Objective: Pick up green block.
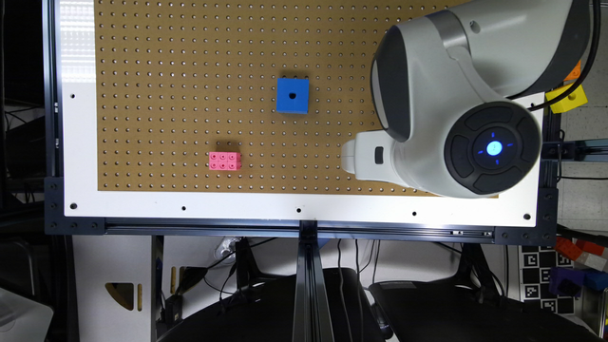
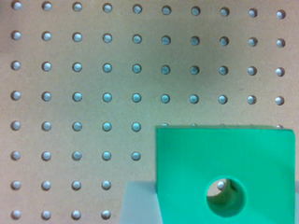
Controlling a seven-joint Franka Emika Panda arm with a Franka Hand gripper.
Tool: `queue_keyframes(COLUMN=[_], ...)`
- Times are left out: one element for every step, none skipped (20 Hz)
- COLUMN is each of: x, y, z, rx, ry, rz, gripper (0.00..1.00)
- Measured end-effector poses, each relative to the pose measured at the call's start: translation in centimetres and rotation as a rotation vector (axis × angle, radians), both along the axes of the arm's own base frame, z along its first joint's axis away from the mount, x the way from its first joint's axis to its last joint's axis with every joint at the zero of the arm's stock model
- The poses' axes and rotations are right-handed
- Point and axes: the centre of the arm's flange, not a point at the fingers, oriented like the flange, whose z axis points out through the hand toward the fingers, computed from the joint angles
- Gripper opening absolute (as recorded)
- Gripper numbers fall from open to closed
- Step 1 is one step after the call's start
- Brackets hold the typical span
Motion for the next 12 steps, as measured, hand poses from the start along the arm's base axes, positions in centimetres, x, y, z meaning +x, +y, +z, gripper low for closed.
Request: queue_keyframes(x=[0.0, 0.0, 0.0, 0.0, 0.0, 0.0, 0.0, 0.0, 0.0, 0.0, 0.0, 0.0], y=[0.0, 0.0, 0.0, 0.0, 0.0, 0.0, 0.0, 0.0, 0.0, 0.0, 0.0, 0.0], z=[0.0, 0.0, 0.0, 0.0, 0.1, 0.4, 0.6, 0.9, 1.1, 1.2, 1.3, 1.3], rx=[0.000, 0.000, 0.000, 0.000, 0.000, 0.001, 0.001, 0.000, 0.000, -0.001, -0.001, -0.001], ry=[0.000, 0.000, 0.000, 0.000, -0.002, -0.005, -0.008, -0.009, -0.009, -0.009, -0.009, -0.010], rz=[0.000, 0.000, 0.000, 0.000, 0.000, 0.000, 0.000, 0.000, 0.000, 0.000, 0.000, 0.000], gripper=[0.00, 0.00, 0.00, 0.00, 0.00, 0.00, 0.00, 0.00, 0.00, 0.00, 0.00, 0.00])
